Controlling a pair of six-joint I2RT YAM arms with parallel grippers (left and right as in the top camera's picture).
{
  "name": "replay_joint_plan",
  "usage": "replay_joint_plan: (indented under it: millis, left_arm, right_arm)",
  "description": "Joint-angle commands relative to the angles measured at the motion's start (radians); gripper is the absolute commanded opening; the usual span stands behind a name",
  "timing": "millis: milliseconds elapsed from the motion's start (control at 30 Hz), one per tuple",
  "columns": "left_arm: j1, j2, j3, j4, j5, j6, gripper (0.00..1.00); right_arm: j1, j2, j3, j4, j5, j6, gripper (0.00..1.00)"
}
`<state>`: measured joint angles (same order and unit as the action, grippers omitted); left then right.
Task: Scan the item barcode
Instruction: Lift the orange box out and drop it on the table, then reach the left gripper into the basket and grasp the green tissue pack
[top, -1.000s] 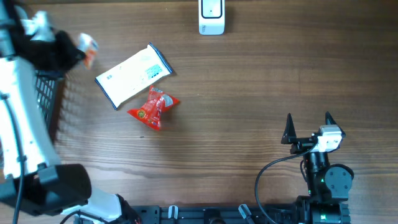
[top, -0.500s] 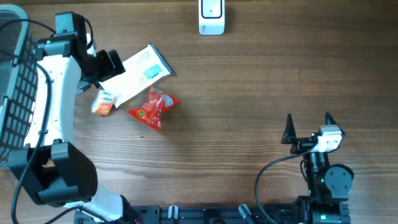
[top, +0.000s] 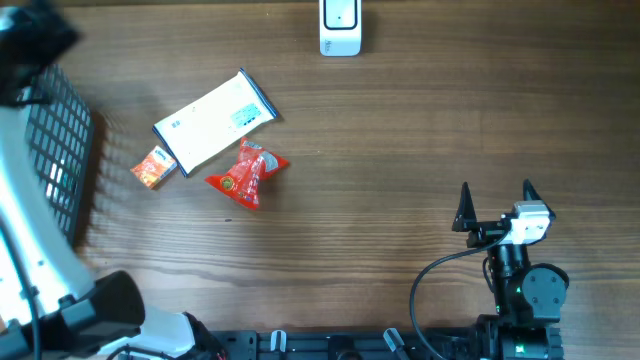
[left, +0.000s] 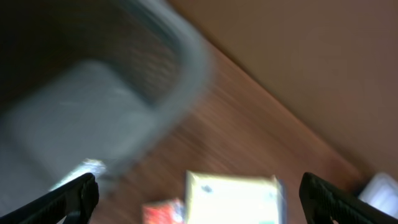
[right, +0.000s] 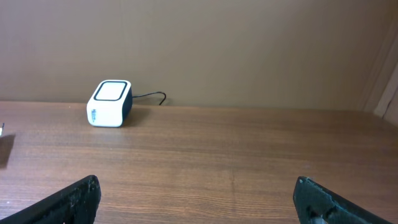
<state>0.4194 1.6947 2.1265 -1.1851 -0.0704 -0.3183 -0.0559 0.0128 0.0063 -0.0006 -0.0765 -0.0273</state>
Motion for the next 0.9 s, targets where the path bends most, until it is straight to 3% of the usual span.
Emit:
replay_joint_plan:
  millis: [0, 167, 267, 333, 533, 667, 733, 867]
  left_arm:
    - [0.19, 0.023, 0.011, -0.001, -0.113, -0.056, 0.93]
    - [0.378, 0.11, 0.011, -0.017, -0.005, -0.051, 0.96]
    - [0.449, 0.204, 0.002, -0.013, 0.247, 0.108, 0.97]
    - [0.454, 0.248, -0.004, -0.016, 0.307, 0.177, 0.97]
    - [0.454, 0.401, -0.036, -0.069, 0.312, 0.416, 0.9]
    - [0.454, 0.453, -0.043, -0.095, 0.313, 0.507, 0.75]
    - [0.454, 0.458, -0.068, -0.091, 0.314, 0.549, 0.73]
    - [0.454, 0.46, -0.144, -0.06, 0.314, 0.6, 0.83]
  right_arm:
    - [-0.004, -0.008, -0.001, 0.002, 0.013, 0.008, 1.0]
    - [-0.004, -0.008, -0.001, 0.002, 0.013, 0.008, 0.99]
    - [-0.004, -0.008, -0.001, 0.002, 0.013, 0.008, 1.0]
    - [-0.004, -0.008, -0.001, 0.002, 0.013, 0.008, 1.0]
    - [-0.004, -0.008, -0.001, 0.002, 0.013, 0.007, 1.0]
    - [-0.004, -0.008, -0.001, 0.002, 0.013, 0.008, 1.0]
    - [-0.004, -0.008, -0.001, 0.002, 0.013, 0.008, 1.0]
    - [-0.004, -0.008, -0.001, 0.002, 0.013, 0.008, 1.0]
